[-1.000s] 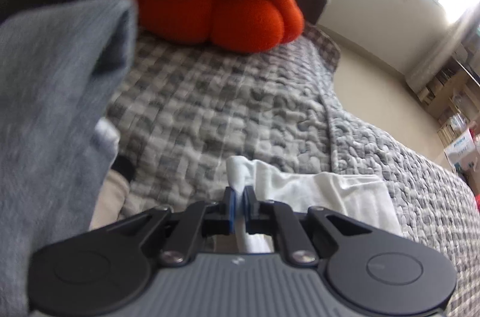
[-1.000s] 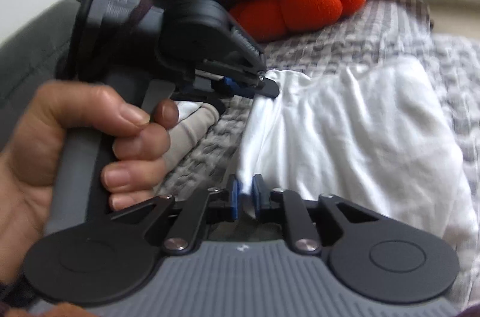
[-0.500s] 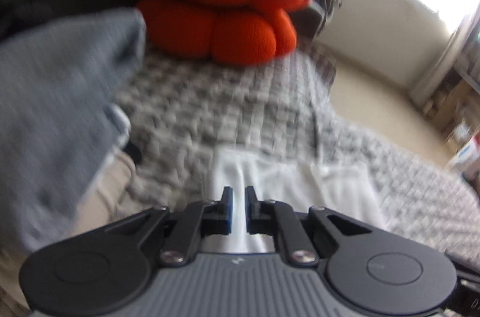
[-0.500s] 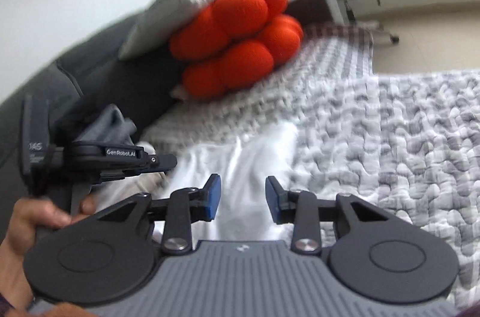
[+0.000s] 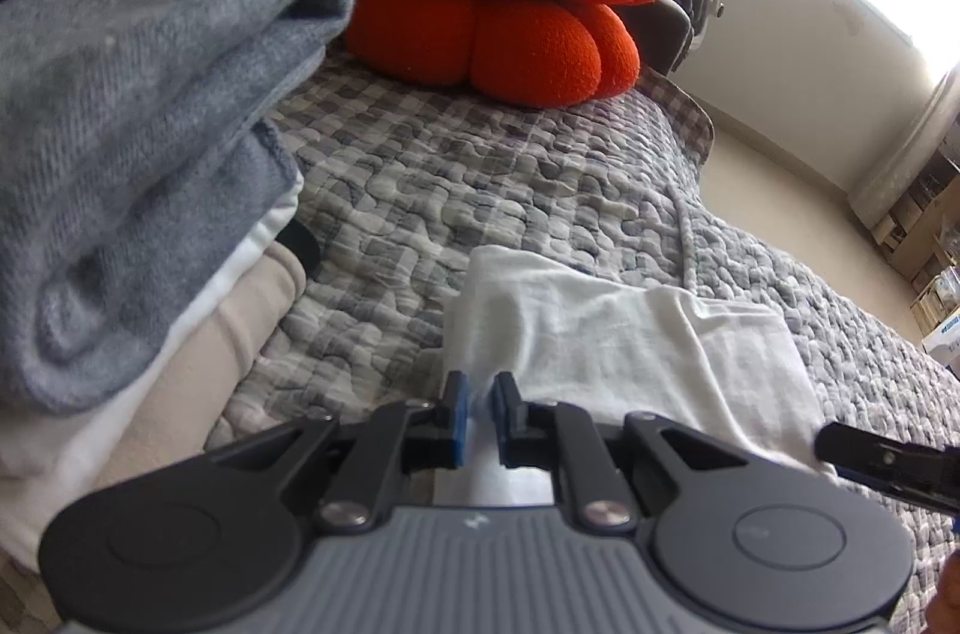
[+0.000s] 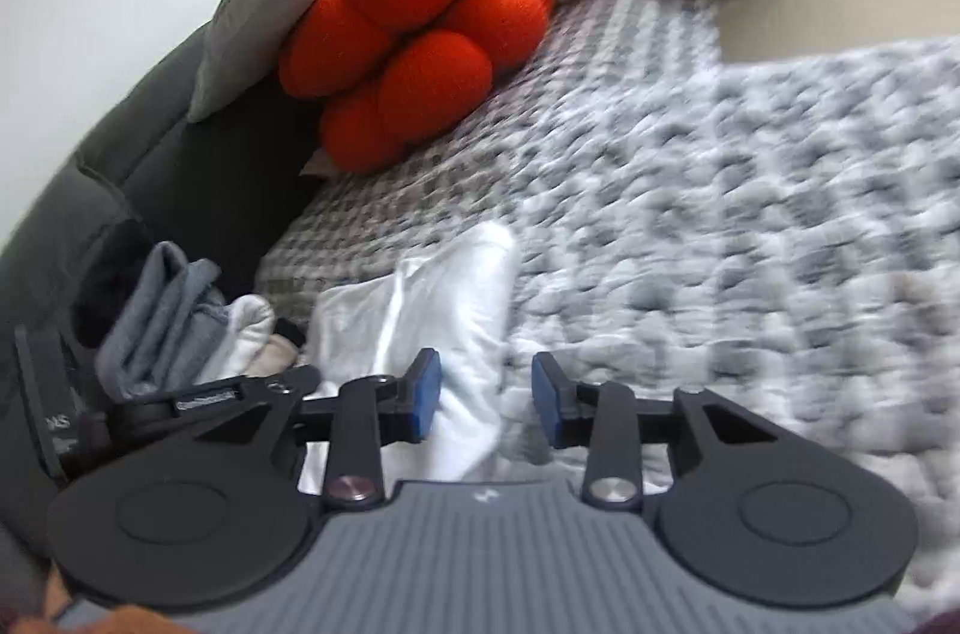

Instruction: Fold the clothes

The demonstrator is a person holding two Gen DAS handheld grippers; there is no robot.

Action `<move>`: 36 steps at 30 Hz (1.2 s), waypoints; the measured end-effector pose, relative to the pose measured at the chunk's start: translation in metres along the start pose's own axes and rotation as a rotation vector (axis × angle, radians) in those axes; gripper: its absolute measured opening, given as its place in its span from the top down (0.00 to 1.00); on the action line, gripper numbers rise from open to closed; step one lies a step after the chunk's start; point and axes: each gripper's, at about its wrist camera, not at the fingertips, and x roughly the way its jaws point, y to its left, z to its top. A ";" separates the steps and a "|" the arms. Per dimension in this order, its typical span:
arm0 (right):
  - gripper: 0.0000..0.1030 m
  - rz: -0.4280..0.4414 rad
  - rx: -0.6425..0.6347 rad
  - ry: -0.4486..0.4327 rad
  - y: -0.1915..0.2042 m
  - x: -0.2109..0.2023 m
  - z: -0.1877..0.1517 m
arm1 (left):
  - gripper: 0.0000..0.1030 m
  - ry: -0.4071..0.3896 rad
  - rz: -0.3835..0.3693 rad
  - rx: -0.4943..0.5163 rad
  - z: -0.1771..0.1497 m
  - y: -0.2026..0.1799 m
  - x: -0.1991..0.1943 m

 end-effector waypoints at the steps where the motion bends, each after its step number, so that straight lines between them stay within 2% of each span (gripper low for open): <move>1: 0.62 -0.001 -0.006 0.007 0.002 0.005 0.002 | 0.89 -0.001 0.001 0.002 0.000 -0.001 0.001; 3: 0.63 -0.001 -0.044 0.018 0.005 0.012 0.007 | 0.89 -0.004 -0.001 0.000 -0.001 -0.001 0.000; 5: 0.69 -0.012 -0.068 0.011 0.005 0.015 0.013 | 0.89 -0.009 0.001 0.003 -0.002 -0.001 0.000; 7: 0.81 -0.019 -0.050 -0.007 0.001 0.018 0.019 | 0.88 -0.014 0.004 0.009 -0.004 -0.001 0.000; 9: 0.81 -0.023 -0.024 -0.010 -0.005 0.023 0.023 | 0.87 -0.016 0.008 0.014 -0.004 -0.002 0.000; 12: 0.81 -0.032 0.019 -0.026 -0.013 0.025 0.029 | 0.81 -0.015 0.017 0.021 -0.001 -0.001 -0.002; 15: 0.73 -0.027 0.043 -0.069 -0.018 0.015 0.034 | 0.81 -0.051 0.023 0.046 0.002 -0.005 -0.011; 19: 0.73 0.024 -0.024 -0.087 -0.009 0.010 0.037 | 0.81 -0.110 0.005 0.069 0.006 -0.010 -0.023; 21: 0.73 0.069 -0.056 -0.059 -0.002 0.015 0.038 | 0.81 -0.113 -0.025 0.071 0.008 -0.014 -0.022; 23: 0.73 0.078 -0.103 -0.019 0.007 0.024 0.038 | 0.81 -0.098 -0.027 0.091 0.006 -0.019 -0.016; 25: 0.76 0.041 -0.163 0.020 0.016 0.035 0.036 | 0.81 -0.080 -0.016 0.107 0.003 -0.022 -0.006; 27: 0.87 -0.013 -0.210 0.026 0.021 0.043 0.036 | 0.81 -0.063 0.002 0.117 0.002 -0.022 0.004; 32: 0.87 -0.108 -0.222 -0.017 0.010 0.050 0.041 | 0.81 -0.067 0.005 0.036 0.015 -0.004 0.012; 34: 0.83 -0.178 -0.266 -0.028 0.010 0.055 0.037 | 0.81 -0.063 0.006 0.023 0.019 -0.001 0.013; 36: 0.83 -0.174 -0.287 -0.044 0.007 0.054 0.033 | 0.81 -0.055 0.006 0.017 0.022 -0.001 0.012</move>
